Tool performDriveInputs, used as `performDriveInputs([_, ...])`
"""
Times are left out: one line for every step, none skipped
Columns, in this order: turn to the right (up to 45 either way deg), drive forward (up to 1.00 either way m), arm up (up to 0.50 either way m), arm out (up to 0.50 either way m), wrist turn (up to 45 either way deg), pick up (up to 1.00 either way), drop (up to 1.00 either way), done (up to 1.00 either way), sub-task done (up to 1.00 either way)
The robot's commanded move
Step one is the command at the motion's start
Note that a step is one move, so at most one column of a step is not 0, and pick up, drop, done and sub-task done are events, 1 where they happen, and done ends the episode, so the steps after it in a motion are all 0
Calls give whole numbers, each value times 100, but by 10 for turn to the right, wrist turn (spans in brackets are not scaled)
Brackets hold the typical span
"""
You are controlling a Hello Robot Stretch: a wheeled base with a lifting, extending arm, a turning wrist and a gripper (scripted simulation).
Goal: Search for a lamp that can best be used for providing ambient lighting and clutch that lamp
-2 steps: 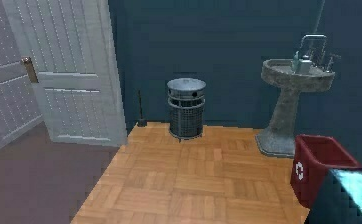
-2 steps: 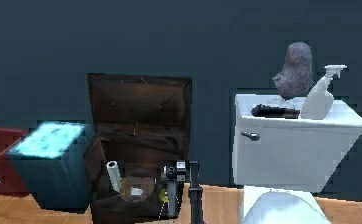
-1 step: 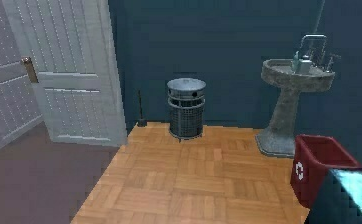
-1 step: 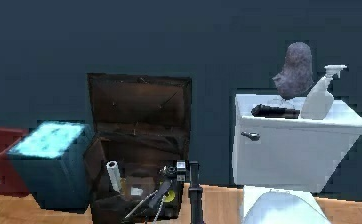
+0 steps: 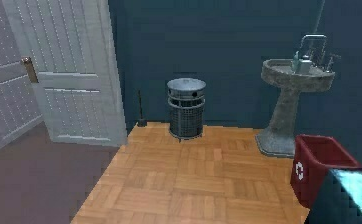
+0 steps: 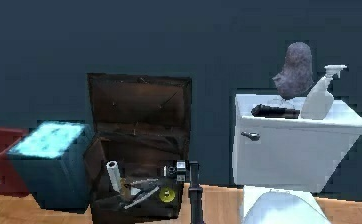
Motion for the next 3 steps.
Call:
performDriveInputs([0, 0, 0, 0, 450, 0, 0, 0, 0])
performDriveInputs([0, 0, 0, 0, 420, 0, 0, 0, 0])
performDriveInputs([0, 0, -30, 0, 0, 0, 0, 0, 0])
